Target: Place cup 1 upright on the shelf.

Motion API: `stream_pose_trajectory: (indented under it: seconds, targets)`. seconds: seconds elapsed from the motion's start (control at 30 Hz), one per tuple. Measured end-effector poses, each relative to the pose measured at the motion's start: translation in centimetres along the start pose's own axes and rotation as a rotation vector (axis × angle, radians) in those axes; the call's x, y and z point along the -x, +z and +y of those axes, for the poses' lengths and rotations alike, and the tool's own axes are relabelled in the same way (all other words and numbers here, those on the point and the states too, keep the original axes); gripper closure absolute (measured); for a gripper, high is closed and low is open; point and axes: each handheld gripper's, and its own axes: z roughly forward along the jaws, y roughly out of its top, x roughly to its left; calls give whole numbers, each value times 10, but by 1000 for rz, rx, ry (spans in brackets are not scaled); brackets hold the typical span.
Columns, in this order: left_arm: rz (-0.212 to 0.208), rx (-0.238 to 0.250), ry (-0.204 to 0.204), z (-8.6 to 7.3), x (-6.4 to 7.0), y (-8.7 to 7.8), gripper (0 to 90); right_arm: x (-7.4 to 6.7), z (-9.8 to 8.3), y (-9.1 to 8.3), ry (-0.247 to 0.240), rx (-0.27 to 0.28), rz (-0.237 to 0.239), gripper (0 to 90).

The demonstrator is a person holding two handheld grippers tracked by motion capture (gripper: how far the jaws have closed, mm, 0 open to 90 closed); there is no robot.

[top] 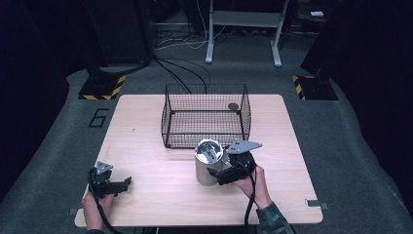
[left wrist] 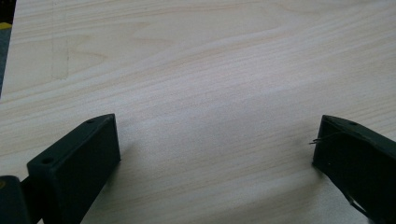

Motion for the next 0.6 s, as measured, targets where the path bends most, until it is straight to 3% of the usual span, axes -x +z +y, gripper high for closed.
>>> stream_pose_trajectory:
  seconds: [0.6]
  targets:
    - [-1, 0, 0, 0, 0, 0, 4, 3, 8, 28, 4, 21, 10, 0]
